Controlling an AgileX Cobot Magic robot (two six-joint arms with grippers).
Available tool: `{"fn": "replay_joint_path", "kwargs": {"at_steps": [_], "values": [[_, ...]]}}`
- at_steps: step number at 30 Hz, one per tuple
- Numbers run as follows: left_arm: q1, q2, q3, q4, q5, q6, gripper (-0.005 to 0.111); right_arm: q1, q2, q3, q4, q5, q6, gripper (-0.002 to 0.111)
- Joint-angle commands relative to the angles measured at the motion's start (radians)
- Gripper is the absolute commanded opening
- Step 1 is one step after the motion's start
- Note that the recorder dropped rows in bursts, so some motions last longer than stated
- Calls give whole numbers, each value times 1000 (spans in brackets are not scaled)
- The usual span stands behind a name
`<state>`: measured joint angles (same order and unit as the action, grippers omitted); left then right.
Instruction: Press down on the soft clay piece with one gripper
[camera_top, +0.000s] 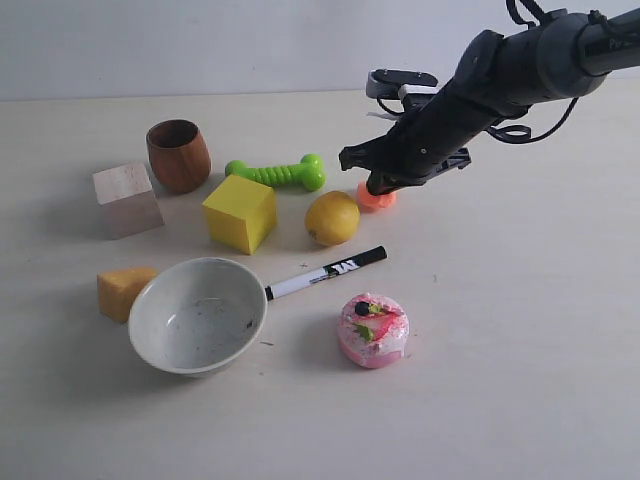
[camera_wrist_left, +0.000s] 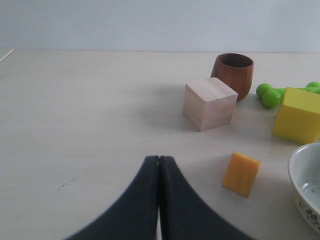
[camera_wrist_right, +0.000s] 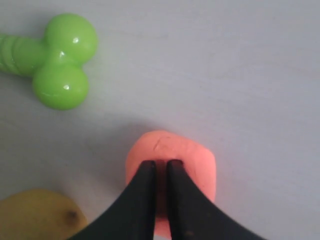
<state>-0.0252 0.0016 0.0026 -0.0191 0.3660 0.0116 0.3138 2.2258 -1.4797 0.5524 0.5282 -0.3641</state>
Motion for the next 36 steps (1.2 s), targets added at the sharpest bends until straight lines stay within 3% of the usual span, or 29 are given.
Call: {"fn": "replay_joint_path", "kwargs": {"at_steps": [1, 11, 30, 36], "values": [[-5, -2, -3, -3, -11, 0, 0, -1, -14, 6, -5, -1, -1, 12], [-5, -2, -3, -3, -11, 0, 0, -1, -14, 6, -1, -1, 1, 6], [-5, -2, -3, -3, -11, 0, 0, -1, 23, 6, -2, -3, 8, 6], [-5, -2, -3, -3, -11, 0, 0, -1, 23, 6, -2, 5, 9, 14]]}}
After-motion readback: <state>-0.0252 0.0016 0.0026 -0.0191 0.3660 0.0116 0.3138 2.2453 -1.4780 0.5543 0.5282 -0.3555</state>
